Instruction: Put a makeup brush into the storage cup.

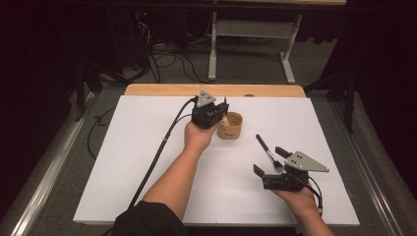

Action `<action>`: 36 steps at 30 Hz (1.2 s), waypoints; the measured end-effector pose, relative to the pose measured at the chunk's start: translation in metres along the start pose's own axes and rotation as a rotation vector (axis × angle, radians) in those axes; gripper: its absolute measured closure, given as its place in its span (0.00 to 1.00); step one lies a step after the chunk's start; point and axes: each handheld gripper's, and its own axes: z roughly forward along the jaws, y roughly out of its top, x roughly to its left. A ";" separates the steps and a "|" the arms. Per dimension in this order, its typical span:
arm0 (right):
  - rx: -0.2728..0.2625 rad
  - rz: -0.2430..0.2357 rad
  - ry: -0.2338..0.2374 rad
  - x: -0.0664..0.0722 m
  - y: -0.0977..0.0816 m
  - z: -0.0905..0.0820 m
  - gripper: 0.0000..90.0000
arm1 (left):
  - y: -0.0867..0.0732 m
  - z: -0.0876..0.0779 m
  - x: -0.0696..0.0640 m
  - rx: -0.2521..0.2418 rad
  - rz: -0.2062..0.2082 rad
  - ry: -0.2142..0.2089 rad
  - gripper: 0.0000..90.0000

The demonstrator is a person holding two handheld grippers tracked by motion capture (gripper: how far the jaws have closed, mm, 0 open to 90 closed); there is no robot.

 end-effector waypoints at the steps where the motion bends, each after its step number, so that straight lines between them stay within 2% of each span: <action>1: 0.000 -0.001 0.000 0.000 0.000 0.000 0.04 | 0.001 -0.001 0.000 -0.004 0.003 -0.003 0.92; 3: 0.002 -0.005 0.001 0.000 0.000 0.000 0.04 | 0.002 -0.003 -0.001 -0.009 0.028 0.009 0.91; 4: 0.004 -0.005 0.001 0.000 0.000 0.001 0.04 | 0.002 -0.003 0.000 -0.013 0.045 0.022 0.87; 5: 0.006 -0.006 0.003 0.000 0.000 0.001 0.04 | 0.002 -0.003 0.000 -0.011 0.049 0.033 0.76; 7: 0.005 -0.009 0.006 0.000 0.000 0.001 0.04 | 0.002 -0.004 0.005 0.004 0.025 0.034 0.51; 9: 0.006 -0.010 0.005 0.000 0.000 0.001 0.04 | 0.002 -0.004 0.008 0.014 0.004 0.046 0.35; 13: 0.012 -0.005 0.003 0.001 -0.001 0.001 0.04 | 0.001 -0.008 0.011 0.013 -0.017 0.049 0.23; 18: 0.014 -0.010 0.000 0.001 -0.001 0.001 0.04 | 0.000 -0.011 0.012 0.022 -0.025 0.041 0.18; 25: 0.015 -0.015 0.000 0.002 -0.001 0.002 0.04 | -0.001 -0.021 0.011 0.012 -0.030 0.046 0.17; 28: 0.013 -0.022 0.000 0.002 0.000 0.002 0.04 | -0.002 -0.029 0.011 0.007 -0.038 0.048 0.15; 33: 0.012 -0.027 0.000 0.002 0.000 0.003 0.04 | -0.003 -0.045 0.011 0.000 -0.029 0.047 0.11; 36: 0.017 -0.029 -0.005 0.003 0.000 0.003 0.04 | -0.006 -0.054 0.012 -0.001 -0.035 0.058 0.04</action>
